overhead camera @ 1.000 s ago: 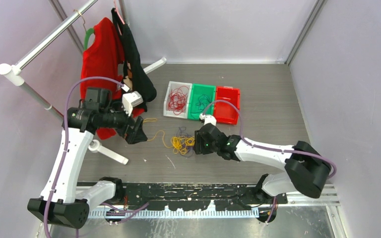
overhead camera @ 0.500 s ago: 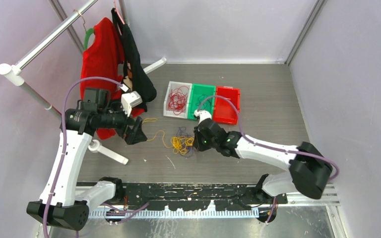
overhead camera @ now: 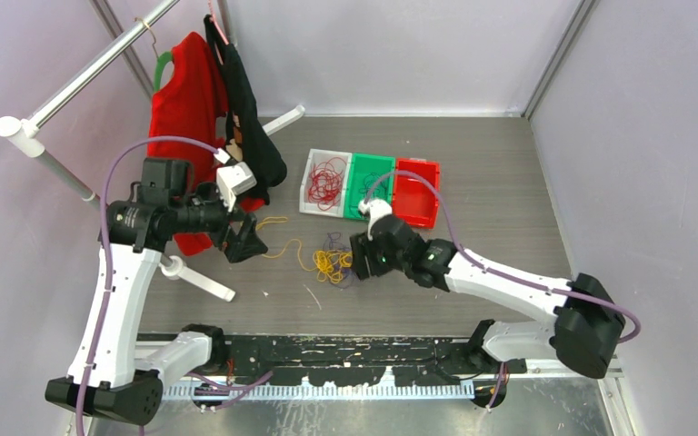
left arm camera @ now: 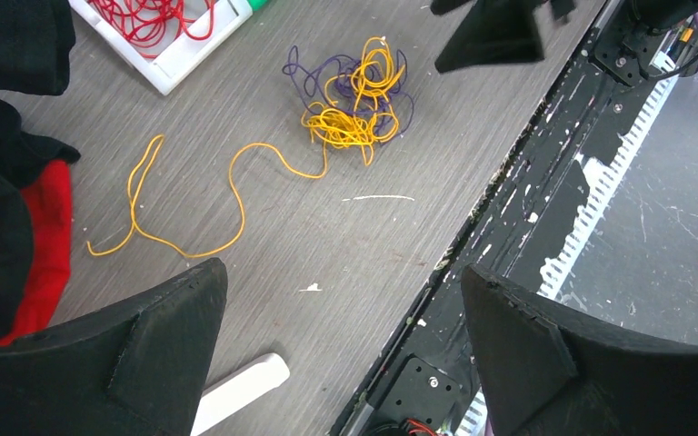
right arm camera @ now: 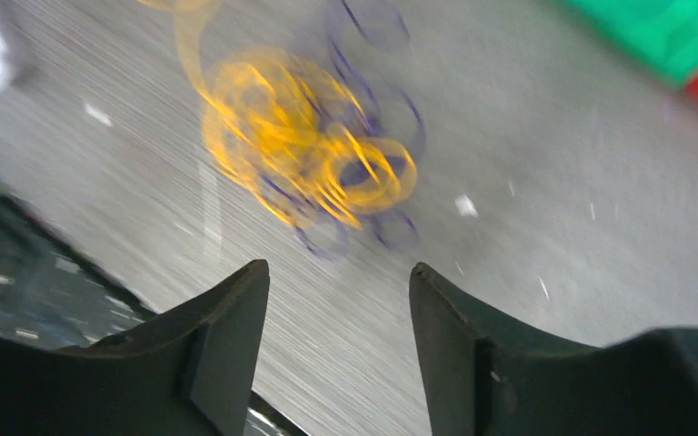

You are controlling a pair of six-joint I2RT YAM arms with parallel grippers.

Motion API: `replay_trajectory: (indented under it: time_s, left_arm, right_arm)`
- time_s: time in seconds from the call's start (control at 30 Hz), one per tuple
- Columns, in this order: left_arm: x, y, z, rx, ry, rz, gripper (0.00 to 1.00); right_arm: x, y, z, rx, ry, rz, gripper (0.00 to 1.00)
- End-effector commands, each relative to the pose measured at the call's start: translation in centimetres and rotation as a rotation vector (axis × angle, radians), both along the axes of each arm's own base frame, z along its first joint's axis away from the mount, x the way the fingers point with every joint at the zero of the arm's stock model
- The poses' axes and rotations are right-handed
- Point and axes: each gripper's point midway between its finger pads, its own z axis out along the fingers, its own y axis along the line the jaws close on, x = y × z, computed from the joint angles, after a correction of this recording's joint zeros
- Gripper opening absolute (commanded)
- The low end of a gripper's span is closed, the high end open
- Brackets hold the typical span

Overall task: Untangle the cables
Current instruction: Untie the cable.

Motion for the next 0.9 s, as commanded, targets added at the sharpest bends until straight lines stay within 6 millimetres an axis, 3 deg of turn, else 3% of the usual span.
replay_trajectory:
  time_s: [0.0,0.2,0.37,0.47,0.6,0.73,0.8,0.87]
  left_arm:
    - [-0.7,-0.3,1.5,-0.022,-0.057,-0.032,1.0]
    - [-0.8,-0.2,1.8,-0.016,-0.07,-0.032,0.99]
    - [-0.8,-0.1,1.7,-0.012,-0.069,-0.028,0.99]
    - [-0.8,-0.1,1.7,-0.01,-0.073,-0.027,1.0]
    - [-0.7,-0.1,1.9,-0.011,-0.083,-0.025,0.99]
    - [-0.6,-0.1,1.9,-0.013,-0.085,-0.024,1.0]
    - [-0.5,-0.1,2.0,-0.013,-0.089,-0.023,0.99]
    - [-0.5,-0.1,2.1,-0.014,-0.097,-0.025,1.0]
  right_arm:
    - [-0.3,-2.4,-6.0,-0.086,0.045,-0.062,0.66]
    - [0.4,-2.1,-9.1,-0.083,0.073,-0.069,0.7]
    - [1.6,-1.5,-10.1,-0.028,0.086,-0.083,0.67]
    - [2.3,-1.2,-10.3,0.012,0.103,-0.088,0.58]
    - [2.6,-0.8,-10.9,0.02,0.141,-0.082,0.31]
    - [2.0,-0.2,-9.4,0.054,0.154,-0.045,0.03]
    - [1.6,0.1,-7.4,0.089,0.146,-0.028,0.01]
    - [1.2,0.5,-3.9,0.155,0.124,-0.004,0.01]
